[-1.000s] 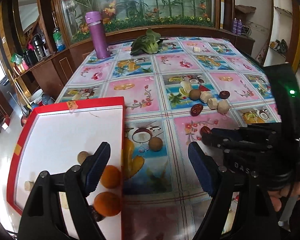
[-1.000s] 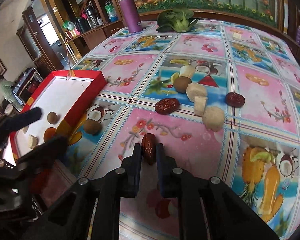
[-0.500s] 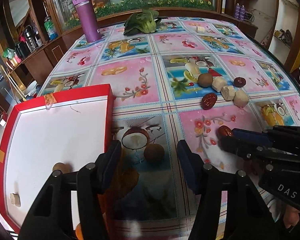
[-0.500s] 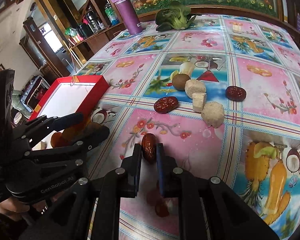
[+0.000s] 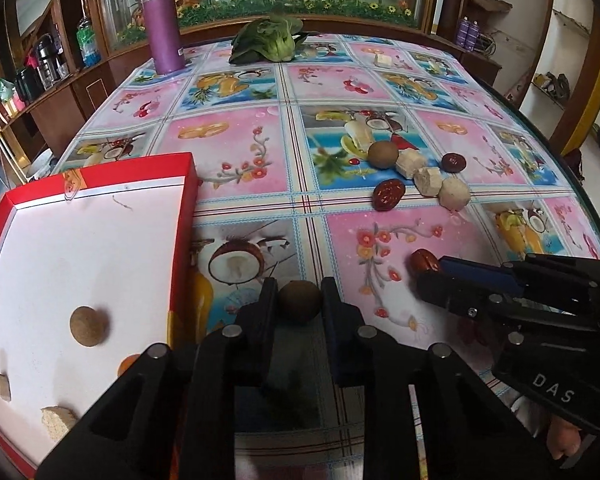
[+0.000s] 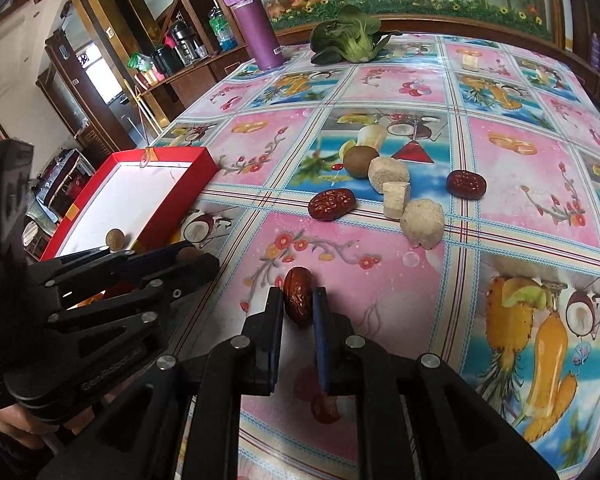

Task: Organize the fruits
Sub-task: 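Hold the red date in the right tool while the left tool reaches toward a kiwi, then carry the kiwi in the left tool into the tray and release while the right tool drops its date there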

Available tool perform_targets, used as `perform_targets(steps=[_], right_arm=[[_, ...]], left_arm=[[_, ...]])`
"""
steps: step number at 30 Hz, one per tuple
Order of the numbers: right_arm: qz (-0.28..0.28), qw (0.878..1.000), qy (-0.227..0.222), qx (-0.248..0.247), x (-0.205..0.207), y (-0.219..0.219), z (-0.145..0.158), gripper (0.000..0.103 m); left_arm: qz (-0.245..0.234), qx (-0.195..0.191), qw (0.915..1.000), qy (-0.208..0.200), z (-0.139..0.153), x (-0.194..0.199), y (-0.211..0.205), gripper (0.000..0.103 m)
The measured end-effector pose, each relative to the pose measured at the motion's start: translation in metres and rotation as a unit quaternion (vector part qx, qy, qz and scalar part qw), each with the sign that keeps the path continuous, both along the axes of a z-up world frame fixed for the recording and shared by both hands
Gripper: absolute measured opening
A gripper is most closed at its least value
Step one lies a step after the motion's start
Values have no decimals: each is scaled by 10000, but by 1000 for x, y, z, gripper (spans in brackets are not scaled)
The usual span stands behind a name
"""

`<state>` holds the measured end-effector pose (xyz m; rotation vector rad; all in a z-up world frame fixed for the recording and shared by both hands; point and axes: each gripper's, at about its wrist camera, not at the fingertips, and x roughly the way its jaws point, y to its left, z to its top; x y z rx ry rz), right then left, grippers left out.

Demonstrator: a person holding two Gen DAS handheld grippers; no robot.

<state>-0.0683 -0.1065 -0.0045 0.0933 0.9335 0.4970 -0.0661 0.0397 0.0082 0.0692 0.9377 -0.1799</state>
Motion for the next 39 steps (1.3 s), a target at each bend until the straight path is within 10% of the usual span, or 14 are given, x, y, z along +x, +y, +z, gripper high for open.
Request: perform_targets(steps=[20, 39], right_arm=[[294, 9943, -1003, 224, -43, 68, 53, 13], [804, 9929, -841, 233, -7, 157, 60, 13]], left_arm=[[1179, 364, 9820, -1429, 70, -79, 73, 24], [1986, 598, 9705, -1225, 55, -57, 165, 24]])
